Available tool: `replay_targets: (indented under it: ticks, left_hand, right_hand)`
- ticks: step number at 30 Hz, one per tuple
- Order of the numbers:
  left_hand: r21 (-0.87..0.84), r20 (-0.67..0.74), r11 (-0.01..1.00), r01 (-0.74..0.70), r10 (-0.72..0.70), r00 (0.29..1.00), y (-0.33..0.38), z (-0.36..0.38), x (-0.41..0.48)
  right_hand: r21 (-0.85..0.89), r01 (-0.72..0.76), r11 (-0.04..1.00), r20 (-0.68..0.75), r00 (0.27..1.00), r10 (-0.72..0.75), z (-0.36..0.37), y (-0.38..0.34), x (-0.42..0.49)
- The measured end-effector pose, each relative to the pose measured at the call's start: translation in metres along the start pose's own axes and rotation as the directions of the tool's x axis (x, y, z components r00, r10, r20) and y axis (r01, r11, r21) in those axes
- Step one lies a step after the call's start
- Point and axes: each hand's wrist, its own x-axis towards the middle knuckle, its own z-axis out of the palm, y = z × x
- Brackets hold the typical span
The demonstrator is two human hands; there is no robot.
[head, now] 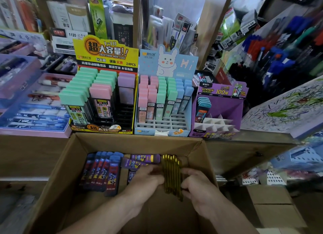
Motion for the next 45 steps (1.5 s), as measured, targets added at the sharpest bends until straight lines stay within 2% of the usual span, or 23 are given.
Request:
replay_targets:
  ticks: [2,5,14,19,26,34,40,45]
  left_hand:
    - [0.076,0.054,0.997,-0.013,0.009,0.999,0.001,0.001,-0.001]
    - [0.106,0.062,0.994,-0.023,0.016,0.998,-0.001,0.001,0.000]
    - [-0.004,0.064,1.000,-0.023,0.023,0.998,-0.002,0.002,0.003]
    - [0.006,-0.001,0.999,-0.043,0.043,0.999,-0.001,0.004,0.001]
    - [0.032,-0.019,0.999,-0.028,0.028,0.999,0.001,0.001,-0.004]
    - [-0.005,-0.043,0.999,-0.034,0.034,0.999,0.003,0.004,-0.008]
    - [-0.160,-0.014,0.987,-0.004,0.002,1.000,0.011,0.004,-0.016]
    - [-0.353,0.057,0.934,0.061,-0.043,0.997,0.023,0.002,-0.026]
  right_hand:
    - [0.013,0.005,1.000,0.008,1.000,-0.005,0.000,0.000,0.000]
    - [0.058,0.008,0.998,0.022,1.000,-0.009,-0.001,0.000,-0.001]
    - [0.166,0.005,0.986,0.007,1.000,-0.006,-0.001,-0.002,-0.002]
    - [0.124,0.028,0.992,-0.008,1.000,-0.027,0.000,-0.001,-0.003]
    - [0.045,0.054,0.998,-0.005,0.999,-0.054,-0.002,-0.003,-0.012]
    - [0.156,0.094,0.983,0.000,0.995,-0.095,0.002,-0.003,-0.014]
    - [0.294,0.133,0.946,0.027,0.989,-0.147,0.004,-0.002,-0.011]
    - [0.371,0.138,0.918,0.151,0.967,-0.206,0.000,-0.001,-0.010]
